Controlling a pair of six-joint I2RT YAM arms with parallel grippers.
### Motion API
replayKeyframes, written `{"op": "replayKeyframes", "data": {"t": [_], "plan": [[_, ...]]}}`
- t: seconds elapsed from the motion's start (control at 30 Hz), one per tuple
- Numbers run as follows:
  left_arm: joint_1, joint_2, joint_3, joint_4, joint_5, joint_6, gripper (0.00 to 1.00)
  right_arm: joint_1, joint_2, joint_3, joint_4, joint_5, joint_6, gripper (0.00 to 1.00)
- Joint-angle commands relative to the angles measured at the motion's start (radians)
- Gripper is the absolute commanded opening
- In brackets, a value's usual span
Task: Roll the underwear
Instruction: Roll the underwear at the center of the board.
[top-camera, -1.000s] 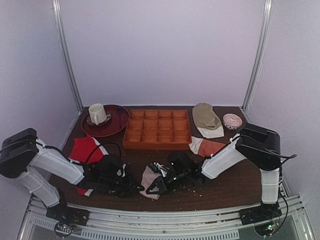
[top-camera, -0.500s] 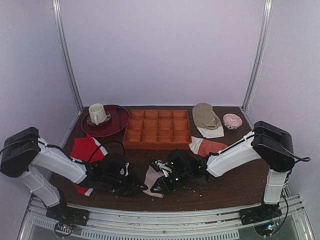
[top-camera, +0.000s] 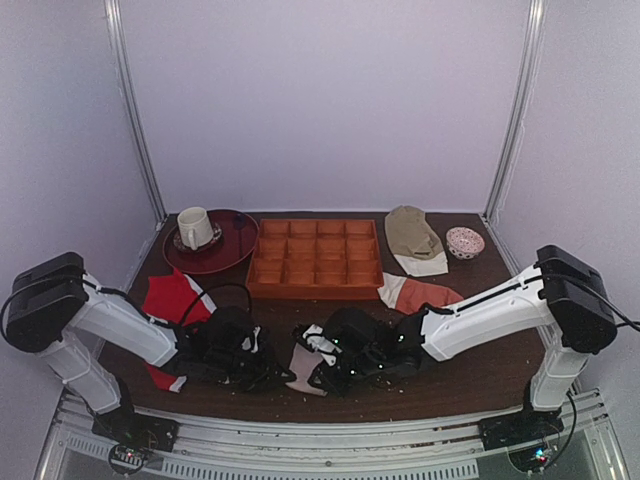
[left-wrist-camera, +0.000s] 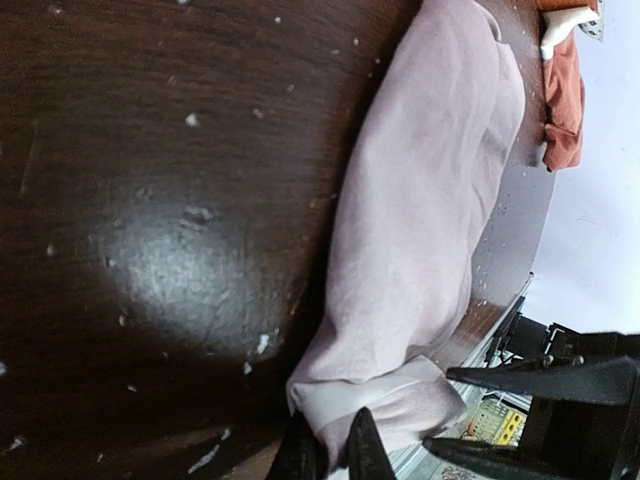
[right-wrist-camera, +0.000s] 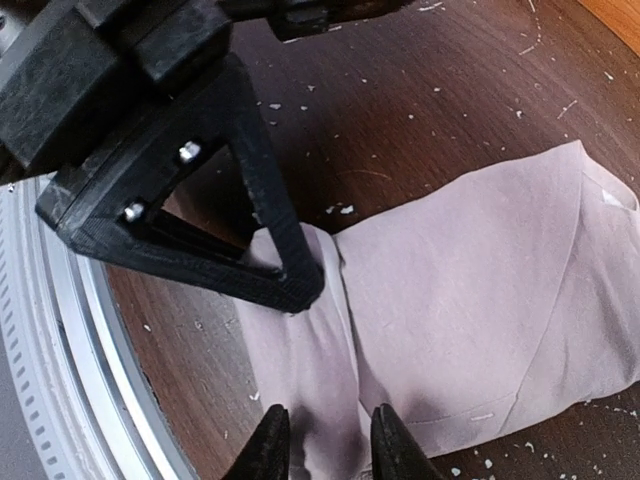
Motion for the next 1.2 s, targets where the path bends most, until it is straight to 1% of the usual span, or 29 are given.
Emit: {"op": "replayKeyframes", "data": {"t": [0.0,0.17,0.37,0.67,0.87,1.17], "plan": [[0.004,0.03,-0.003,-0.04,0.002,0.019,0.0,0.035,-0.027,0.035,-0.025,0.132,-0.078,0.29],[0.004,0.027,-0.006,-0.04,0.002,0.018,0.0,0.067,0.002,0.097,-0.041,0.161,-0.13,0.3],[0.004,0.025,-0.01,-0.037,0.003,0.014,0.0,0.077,0.046,0.126,-0.048,0.167,-0.166,0.3],[0.004,0.021,-0.012,-0.037,0.004,0.012,0.0,0.077,0.08,0.068,-0.024,0.165,-0.186,0.31],[0.004,0.019,-0.015,-0.038,0.003,0.01,0.0,0.087,0.101,0.052,-0.024,0.171,-0.199,0.29],[0.004,0.022,-0.016,-0.039,0.004,0.007,0.0,0.155,0.11,0.019,0.01,0.306,-0.237,0.29]]}}
